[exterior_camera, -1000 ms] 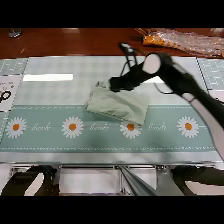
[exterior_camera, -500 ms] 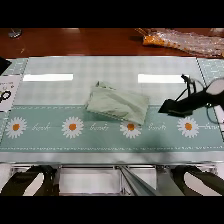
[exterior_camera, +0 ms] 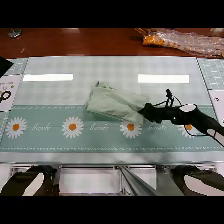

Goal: Fold the shirts.

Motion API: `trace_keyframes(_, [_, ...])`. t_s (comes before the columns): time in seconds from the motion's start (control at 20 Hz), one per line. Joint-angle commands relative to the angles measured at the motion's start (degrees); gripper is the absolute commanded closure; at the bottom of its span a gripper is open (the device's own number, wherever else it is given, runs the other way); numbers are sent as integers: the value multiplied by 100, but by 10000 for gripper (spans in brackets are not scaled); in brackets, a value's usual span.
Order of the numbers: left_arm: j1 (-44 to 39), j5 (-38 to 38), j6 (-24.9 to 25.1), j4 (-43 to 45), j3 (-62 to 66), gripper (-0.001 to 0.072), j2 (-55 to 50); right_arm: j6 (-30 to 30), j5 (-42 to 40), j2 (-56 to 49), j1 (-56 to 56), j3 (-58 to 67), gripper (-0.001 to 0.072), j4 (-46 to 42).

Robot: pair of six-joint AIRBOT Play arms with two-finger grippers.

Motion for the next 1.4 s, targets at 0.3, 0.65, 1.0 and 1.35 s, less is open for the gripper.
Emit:
trace_keyframes(0.3, [2,267,-7,-15,-2,338,-411,859,1314,846,-1001,2798,693,-1692])
trace_keyframes(0.65, [-9,1585,0,-658,-2,465,-918,2238,4391,1659,-3451,5051,694,-4037])
trace_keyframes(1.0, [-9,1606,4,-730,-2,448,-1211,2218,5442,2074,-5707,5143,694,-5650])
trace_keyframes(1.35, [-7,2205,282,-728,0,448,-1239,1950,6363,1912,-6076,5110,694,-7324])
